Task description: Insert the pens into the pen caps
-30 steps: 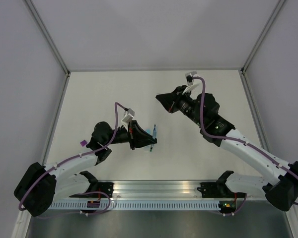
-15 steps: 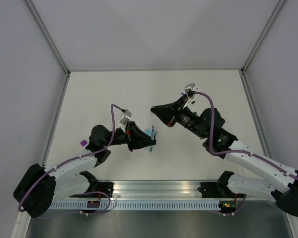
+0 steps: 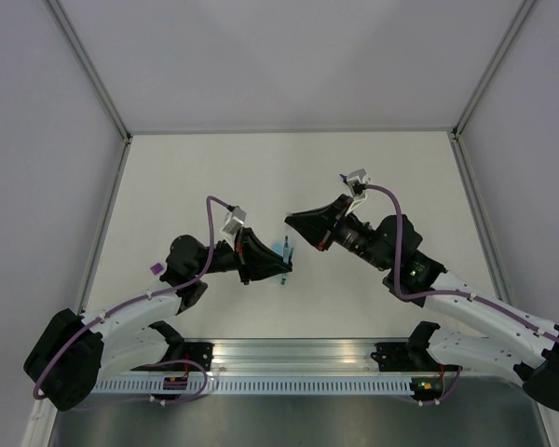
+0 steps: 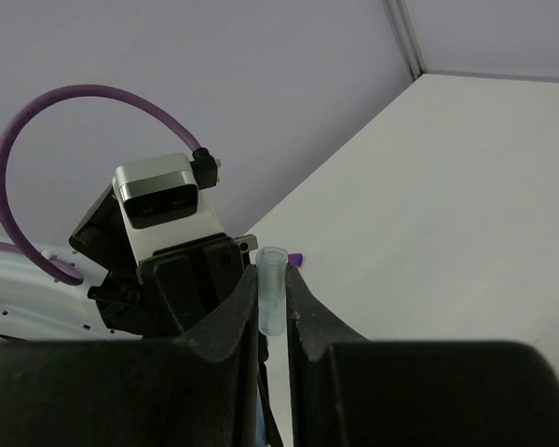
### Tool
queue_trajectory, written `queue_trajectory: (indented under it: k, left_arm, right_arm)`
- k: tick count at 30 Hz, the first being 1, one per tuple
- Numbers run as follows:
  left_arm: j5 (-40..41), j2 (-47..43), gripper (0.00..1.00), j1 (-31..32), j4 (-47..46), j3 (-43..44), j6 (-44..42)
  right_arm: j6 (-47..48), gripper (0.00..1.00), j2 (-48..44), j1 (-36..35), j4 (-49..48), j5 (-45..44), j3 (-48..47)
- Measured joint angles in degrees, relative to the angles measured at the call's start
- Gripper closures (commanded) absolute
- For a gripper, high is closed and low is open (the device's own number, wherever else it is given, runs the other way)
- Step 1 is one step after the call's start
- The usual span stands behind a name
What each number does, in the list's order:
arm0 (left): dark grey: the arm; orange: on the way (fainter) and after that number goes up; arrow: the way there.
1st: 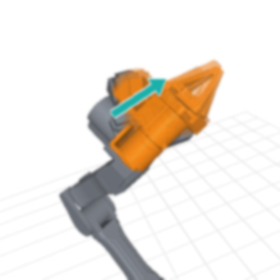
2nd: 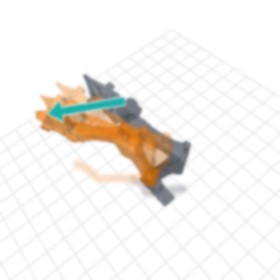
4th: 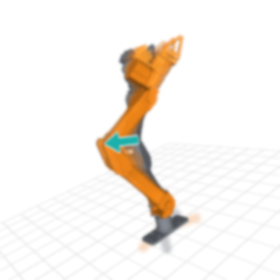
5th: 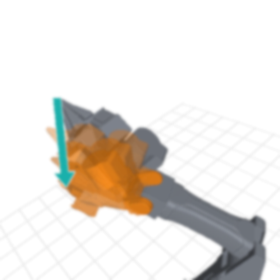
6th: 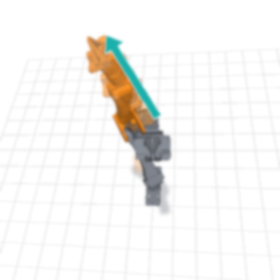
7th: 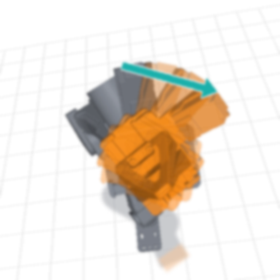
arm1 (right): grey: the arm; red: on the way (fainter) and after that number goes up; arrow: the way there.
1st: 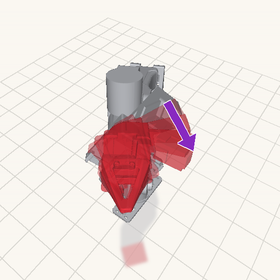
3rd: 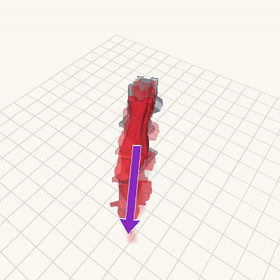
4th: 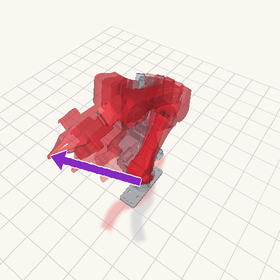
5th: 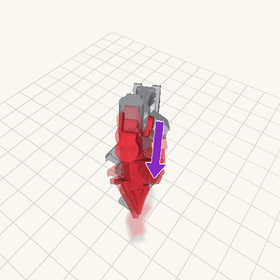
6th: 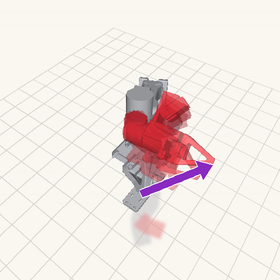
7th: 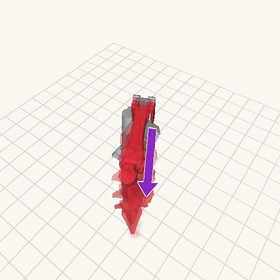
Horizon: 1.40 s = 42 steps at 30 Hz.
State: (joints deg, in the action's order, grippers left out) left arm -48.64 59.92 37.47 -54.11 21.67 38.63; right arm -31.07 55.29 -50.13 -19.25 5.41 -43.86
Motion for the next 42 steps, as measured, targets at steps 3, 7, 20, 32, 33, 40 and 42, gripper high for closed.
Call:
queue_trajectory:
  k: [3,7,20,32,33,40,42]
  left_arm:
    - [0.0,-0.1,0.98,0.0,0.0,0.0,0.0]
    - [0.0,-0.4,0.98,0.0,0.0,0.0,0.0]
    - [0.0,-0.4,0.98,0.0,0.3,0.0,0.0]
    - [0.1,-0.4,0.98,0.0,0.9,0.0,0.0]
    - [0.1,-0.4,0.98,0.0,0.9,0.0,0.0]
    - [0.1,-0.5,0.98,0.0,0.9,0.0,0.0]
    - [0.1,-0.6,0.98,0.0,0.9,0.0,0.0]
  right_arm:
    - [-0.8,1.0,-0.1,-0.4,-1.3,0.4,1.3]
    - [-1.5,1.0,-0.1,-1.5,-2.8,0.4,2.9]
    - [-1.1,1.0,-1.0,-1.9,-1.8,-0.3,1.7]
    - [-1.1,1.0,-2.5,-2.0,-0.8,-0.1,0.6]
    - [-1.1,1.0,-2.5,-2.1,-0.8,-0.1,0.6]
    - [-1.1,1.0,-2.6,-2.5,-0.9,-0.1,1.3]
    - [-1.0,1.0,-2.5,-2.6,-0.9,-0.1,1.5]
